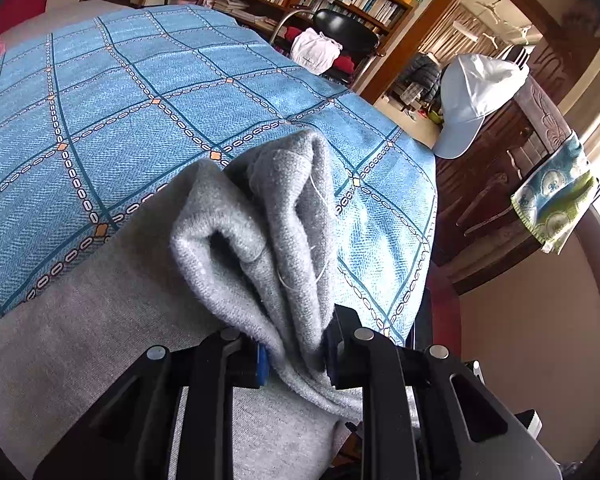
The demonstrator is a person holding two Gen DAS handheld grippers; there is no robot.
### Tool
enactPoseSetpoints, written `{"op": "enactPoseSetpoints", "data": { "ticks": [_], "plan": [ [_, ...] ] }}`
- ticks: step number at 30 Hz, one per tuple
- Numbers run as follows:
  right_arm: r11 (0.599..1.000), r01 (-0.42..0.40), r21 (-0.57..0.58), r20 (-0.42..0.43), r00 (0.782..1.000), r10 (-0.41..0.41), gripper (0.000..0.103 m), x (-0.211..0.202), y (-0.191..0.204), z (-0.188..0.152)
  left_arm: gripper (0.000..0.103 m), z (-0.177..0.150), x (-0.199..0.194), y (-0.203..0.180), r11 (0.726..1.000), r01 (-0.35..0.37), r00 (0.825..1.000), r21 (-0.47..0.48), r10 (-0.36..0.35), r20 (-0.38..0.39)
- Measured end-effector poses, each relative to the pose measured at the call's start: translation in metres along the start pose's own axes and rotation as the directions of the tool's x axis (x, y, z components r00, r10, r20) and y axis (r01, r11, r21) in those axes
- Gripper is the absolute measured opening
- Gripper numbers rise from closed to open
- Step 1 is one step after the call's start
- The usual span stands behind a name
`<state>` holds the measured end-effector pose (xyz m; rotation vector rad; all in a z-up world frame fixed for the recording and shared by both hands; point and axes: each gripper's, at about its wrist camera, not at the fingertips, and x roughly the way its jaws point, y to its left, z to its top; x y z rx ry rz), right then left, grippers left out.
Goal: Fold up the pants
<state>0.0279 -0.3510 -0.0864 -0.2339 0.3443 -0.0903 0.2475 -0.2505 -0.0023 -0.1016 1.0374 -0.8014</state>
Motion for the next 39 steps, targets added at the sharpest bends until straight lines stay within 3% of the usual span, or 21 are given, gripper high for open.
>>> {"op": "enactPoseSetpoints", "data": {
  "ticks": [3,5,8,15,25,32,39],
  "plan": [
    [0.998,-0.043,0.038,0.037,0.998,0.042,0.077,-0.004,-0.003,0.008,0.02,-0.002,-0.009,-0.001,1.0,-0.011,1.0,0.008,0.01,0.009],
    [0.996,-0.071,0.053,0.042,0.997,0.069,0.042,-0.003,-0.005,0.018,0.02,-0.004,-0.014,-0.001,1.0,-0.021,1.0,0.013,0.021,0.017],
    [0.991,-0.117,0.065,0.053,0.992,0.113,0.025,-0.008,-0.002,0.03,0.02,-0.005,-0.025,0.0,0.999,-0.034,0.999,0.012,0.033,0.036],
    [0.976,-0.218,0.008,0.136,0.967,0.215,0.02,-0.045,0.032,0.069,0.02,-0.01,-0.07,0.009,0.998,-0.057,0.993,0.03,0.054,0.101],
    [0.91,-0.404,-0.094,0.205,0.887,0.414,0.02,-0.073,0.113,0.117,0.02,-0.041,-0.149,0.055,0.991,-0.135,0.97,-0.012,0.135,0.202],
    [0.839,-0.521,-0.16,0.159,0.825,0.543,0.02,-0.088,0.176,0.125,0.02,-0.077,-0.188,0.096,0.982,-0.166,0.953,-0.086,0.182,0.241],
    [0.778,-0.591,-0.213,0.077,0.783,0.617,0.02,-0.086,0.222,0.121,0.021,-0.115,-0.201,0.139,0.966,-0.196,0.947,-0.167,0.231,0.224]
  ]
}}
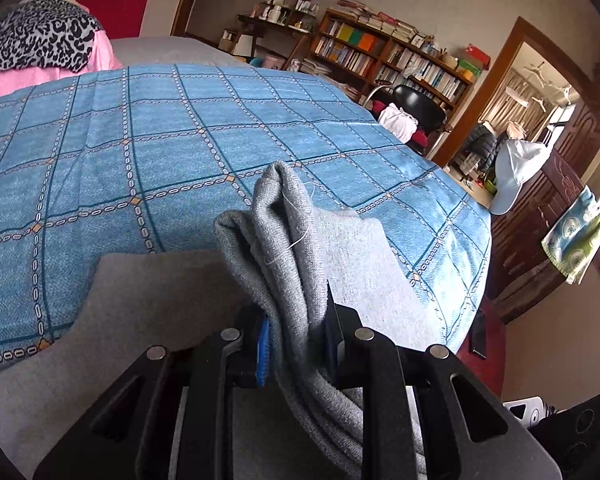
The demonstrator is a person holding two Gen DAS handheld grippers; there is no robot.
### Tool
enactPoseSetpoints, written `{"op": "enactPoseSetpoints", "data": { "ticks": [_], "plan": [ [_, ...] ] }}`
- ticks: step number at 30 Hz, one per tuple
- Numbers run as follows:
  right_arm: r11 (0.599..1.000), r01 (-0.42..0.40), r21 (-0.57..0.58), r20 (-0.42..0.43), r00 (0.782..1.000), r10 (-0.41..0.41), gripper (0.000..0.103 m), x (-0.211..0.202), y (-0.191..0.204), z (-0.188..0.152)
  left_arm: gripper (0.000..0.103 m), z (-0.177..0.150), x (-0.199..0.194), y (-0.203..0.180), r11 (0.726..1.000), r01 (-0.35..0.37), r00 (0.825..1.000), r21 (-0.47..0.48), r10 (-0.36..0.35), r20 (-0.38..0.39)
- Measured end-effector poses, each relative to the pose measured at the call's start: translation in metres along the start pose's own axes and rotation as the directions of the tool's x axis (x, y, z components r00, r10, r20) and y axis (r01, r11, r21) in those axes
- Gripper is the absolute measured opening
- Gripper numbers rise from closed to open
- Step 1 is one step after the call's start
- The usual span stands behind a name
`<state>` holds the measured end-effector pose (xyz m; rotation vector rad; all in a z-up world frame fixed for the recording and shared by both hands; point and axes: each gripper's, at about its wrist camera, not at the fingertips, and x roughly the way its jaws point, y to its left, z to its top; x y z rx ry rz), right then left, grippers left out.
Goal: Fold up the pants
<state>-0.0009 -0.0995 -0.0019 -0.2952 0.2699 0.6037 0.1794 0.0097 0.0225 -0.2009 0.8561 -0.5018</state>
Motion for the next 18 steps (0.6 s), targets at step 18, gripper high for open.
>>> {"op": "enactPoseSetpoints", "data": {
  "ticks": [18],
  "plan": [
    [0.992,-0.13,-0.009,-0.16,0.979,0.127,0.04,0.066,0.023,-0.014,0.048,-0.036,0.015,0.048,0.99,-0.118,0.993,-0.07,0.117,-0.029]
  ]
}}
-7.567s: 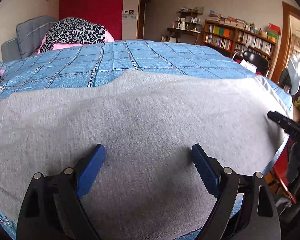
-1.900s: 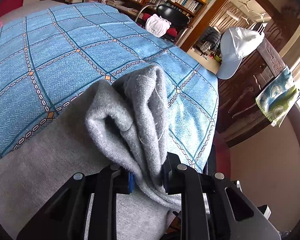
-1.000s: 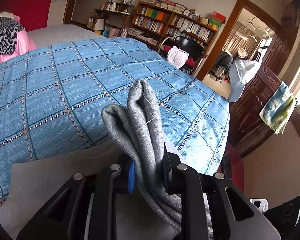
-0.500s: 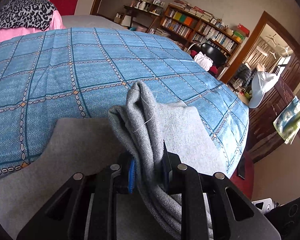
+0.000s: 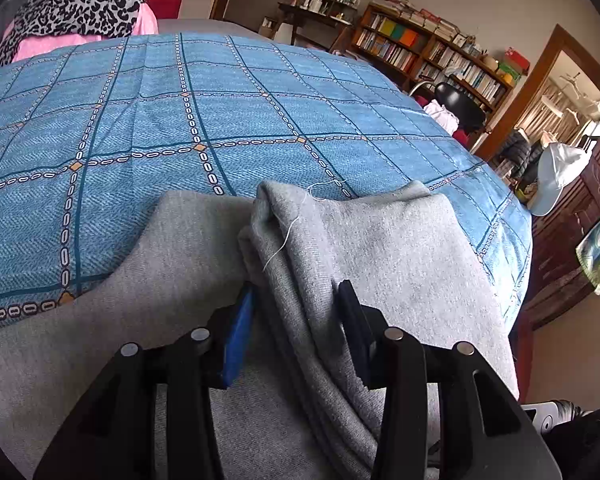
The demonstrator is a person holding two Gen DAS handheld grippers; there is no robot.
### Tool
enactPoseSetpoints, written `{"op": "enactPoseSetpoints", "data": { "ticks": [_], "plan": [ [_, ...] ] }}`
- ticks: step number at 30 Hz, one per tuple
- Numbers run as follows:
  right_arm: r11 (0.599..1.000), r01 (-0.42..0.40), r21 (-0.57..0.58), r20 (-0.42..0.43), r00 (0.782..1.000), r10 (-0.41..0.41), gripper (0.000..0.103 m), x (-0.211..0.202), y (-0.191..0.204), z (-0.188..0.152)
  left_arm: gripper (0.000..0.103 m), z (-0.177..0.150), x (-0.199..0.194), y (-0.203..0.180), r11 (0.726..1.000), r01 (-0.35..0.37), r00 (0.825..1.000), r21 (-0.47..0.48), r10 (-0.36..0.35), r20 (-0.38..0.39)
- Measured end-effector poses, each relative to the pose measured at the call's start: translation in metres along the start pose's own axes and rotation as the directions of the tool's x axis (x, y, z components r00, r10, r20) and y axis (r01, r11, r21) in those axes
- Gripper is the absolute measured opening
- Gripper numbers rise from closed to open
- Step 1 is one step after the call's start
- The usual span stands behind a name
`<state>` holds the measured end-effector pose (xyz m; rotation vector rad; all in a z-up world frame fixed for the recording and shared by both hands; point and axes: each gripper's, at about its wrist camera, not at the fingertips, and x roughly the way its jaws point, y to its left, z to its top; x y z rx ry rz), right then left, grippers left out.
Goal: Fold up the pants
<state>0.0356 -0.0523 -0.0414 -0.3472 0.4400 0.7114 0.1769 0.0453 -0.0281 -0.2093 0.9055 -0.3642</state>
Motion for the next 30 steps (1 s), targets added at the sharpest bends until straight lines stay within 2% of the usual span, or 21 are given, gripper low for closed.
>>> {"op": "enactPoseSetpoints", "data": {
  "ticks": [1,4,9,11,16,20,23,30],
  "plan": [
    [1.0,-0.006,-0.002,-0.003,1.0,0.006,0.045,0.0,0.0,0.0,0.05,-0.001,-0.001,0.001,1.0,-0.01,1.0,-0.001,0.01,0.006],
    [0.999,-0.029,-0.015,-0.007,1.0,0.029,0.05,-0.002,-0.001,-0.003,0.052,-0.004,-0.008,0.003,1.0,-0.027,0.999,-0.001,0.027,0.018],
    [0.998,-0.062,-0.009,0.029,0.998,0.062,0.054,-0.019,-0.013,-0.01,0.052,-0.011,-0.028,-0.01,0.994,-0.102,0.993,0.031,0.099,0.066],
    [0.996,-0.086,0.009,0.052,0.995,0.085,0.062,-0.03,-0.02,-0.011,0.052,-0.014,-0.039,-0.018,0.993,-0.111,0.99,0.046,0.106,0.093],
    [0.986,-0.144,0.086,0.092,0.986,0.136,0.067,-0.058,-0.046,-0.019,0.052,-0.026,-0.06,-0.04,0.992,-0.083,0.988,0.09,0.07,0.137],
    [0.979,-0.168,0.113,0.099,0.983,0.157,0.069,-0.077,-0.06,-0.026,0.052,-0.037,-0.063,-0.06,0.989,-0.051,0.99,0.136,0.032,0.134],
    [0.978,-0.155,0.137,0.097,0.985,0.142,0.07,-0.085,-0.07,-0.032,0.052,-0.043,-0.063,-0.072,0.987,-0.033,0.992,0.159,0.014,0.123],
    [0.971,-0.017,0.24,0.038,0.999,0.008,0.07,-0.078,-0.1,-0.047,0.052,-0.063,-0.049,-0.075,0.99,-0.02,0.997,0.142,0.009,0.077]
  ]
}}
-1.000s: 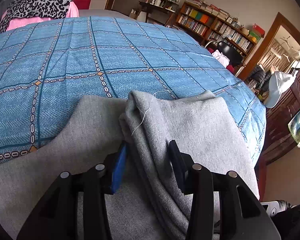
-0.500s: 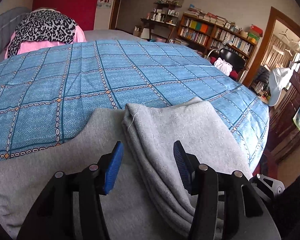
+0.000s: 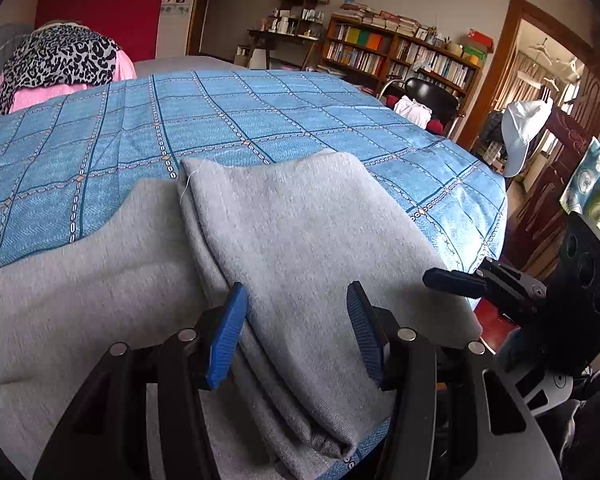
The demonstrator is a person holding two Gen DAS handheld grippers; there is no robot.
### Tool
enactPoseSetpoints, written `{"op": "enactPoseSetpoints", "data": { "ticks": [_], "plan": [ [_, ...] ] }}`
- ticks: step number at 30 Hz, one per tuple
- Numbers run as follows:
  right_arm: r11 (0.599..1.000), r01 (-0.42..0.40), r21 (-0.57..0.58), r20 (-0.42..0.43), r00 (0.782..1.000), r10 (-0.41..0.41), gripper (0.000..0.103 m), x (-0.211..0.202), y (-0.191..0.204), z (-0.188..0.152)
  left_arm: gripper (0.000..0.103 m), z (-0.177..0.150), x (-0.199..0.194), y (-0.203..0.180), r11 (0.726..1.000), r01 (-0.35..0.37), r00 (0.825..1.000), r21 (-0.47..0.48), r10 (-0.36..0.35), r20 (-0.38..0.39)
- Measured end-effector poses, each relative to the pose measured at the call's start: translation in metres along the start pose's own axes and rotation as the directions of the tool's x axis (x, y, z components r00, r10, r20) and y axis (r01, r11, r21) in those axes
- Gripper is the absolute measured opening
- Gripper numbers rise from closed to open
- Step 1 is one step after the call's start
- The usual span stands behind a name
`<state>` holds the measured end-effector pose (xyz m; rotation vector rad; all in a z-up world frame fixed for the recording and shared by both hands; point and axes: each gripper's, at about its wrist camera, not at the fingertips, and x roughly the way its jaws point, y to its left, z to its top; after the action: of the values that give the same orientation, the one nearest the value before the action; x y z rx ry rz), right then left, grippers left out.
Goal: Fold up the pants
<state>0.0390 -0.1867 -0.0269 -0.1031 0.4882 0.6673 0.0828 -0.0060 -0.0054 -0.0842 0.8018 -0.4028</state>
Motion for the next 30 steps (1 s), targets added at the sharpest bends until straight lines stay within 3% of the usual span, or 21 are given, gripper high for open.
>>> {"op": "enactPoseSetpoints", "data": {
  "ticks": [5,8,10,13,18,22,30],
  "plan": [
    [1.0,0.023,-0.002,-0.048,0.999,-0.023,0.07,0.01,-0.015,-0.021,0.052,-0.019,0.009,0.006,1.0,0.003,1.0,-0.028,-0.004,-0.021],
    [0.996,0.053,-0.067,-0.049,0.997,-0.056,0.07,0.01,-0.007,-0.025,0.052,-0.03,0.012,0.006,1.0,-0.007,1.0,-0.017,0.007,0.001],
    [0.998,0.037,-0.052,-0.056,0.998,-0.04,0.07,0.008,-0.011,-0.023,0.052,-0.038,0.011,0.005,1.0,-0.011,1.0,-0.01,0.011,0.021],
    [0.999,-0.02,0.043,-0.043,0.999,0.022,0.07,0.001,-0.027,-0.008,0.053,-0.046,0.008,0.006,1.0,-0.007,0.999,-0.01,0.007,0.041],
    [0.979,0.008,0.202,-0.001,1.0,-0.008,0.07,-0.003,-0.067,0.03,0.053,-0.047,0.006,0.012,0.999,0.018,0.998,-0.04,-0.015,0.056],
    [0.966,0.084,0.244,-0.05,0.996,-0.074,0.07,0.024,-0.092,0.058,0.053,-0.048,0.005,0.013,0.999,0.019,0.998,-0.039,-0.017,0.061],
    [0.953,0.085,0.289,-0.161,0.986,-0.039,0.07,0.077,-0.121,0.079,0.053,-0.052,0.004,0.019,0.998,0.041,0.996,-0.037,-0.038,0.076]
  ]
}}
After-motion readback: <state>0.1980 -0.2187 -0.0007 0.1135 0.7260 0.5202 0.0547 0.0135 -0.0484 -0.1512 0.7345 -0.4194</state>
